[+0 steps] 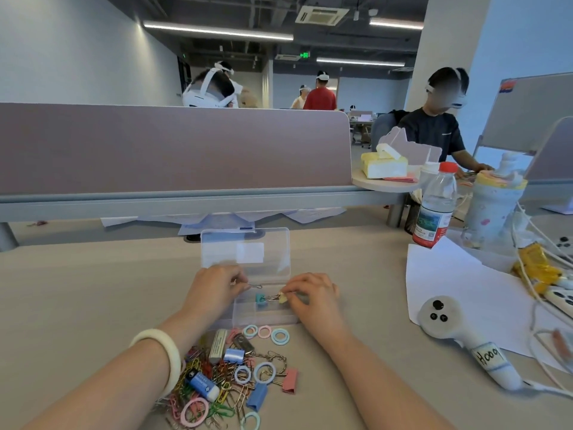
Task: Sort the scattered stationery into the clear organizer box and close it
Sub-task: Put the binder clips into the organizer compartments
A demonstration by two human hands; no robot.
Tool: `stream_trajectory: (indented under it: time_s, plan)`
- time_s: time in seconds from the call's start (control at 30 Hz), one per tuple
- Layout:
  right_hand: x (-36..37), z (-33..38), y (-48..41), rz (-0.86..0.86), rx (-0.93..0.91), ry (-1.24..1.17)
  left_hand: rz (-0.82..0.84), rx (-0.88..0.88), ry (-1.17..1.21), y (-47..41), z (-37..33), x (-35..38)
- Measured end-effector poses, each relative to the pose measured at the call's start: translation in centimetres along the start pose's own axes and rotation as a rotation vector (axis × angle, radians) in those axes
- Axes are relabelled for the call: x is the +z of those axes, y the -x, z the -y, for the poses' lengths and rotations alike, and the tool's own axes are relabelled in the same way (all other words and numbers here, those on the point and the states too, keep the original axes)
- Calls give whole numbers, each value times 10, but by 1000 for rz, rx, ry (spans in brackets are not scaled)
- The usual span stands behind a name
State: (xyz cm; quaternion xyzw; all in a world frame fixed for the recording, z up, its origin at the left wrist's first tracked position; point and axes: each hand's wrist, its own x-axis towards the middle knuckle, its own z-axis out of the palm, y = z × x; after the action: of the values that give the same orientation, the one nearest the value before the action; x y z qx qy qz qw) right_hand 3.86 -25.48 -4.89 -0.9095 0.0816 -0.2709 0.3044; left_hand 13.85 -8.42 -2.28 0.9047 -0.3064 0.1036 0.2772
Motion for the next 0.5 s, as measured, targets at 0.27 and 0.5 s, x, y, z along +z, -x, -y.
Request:
stream_trajectory:
  time_s: [0.27,0.5]
  plan:
    - [-20,-2,18,0,-20,-96,-60,49,-43,-1,3,5]
    - [-37,7,44,103,-19,-110,-95,109,-65,1,-2,4]
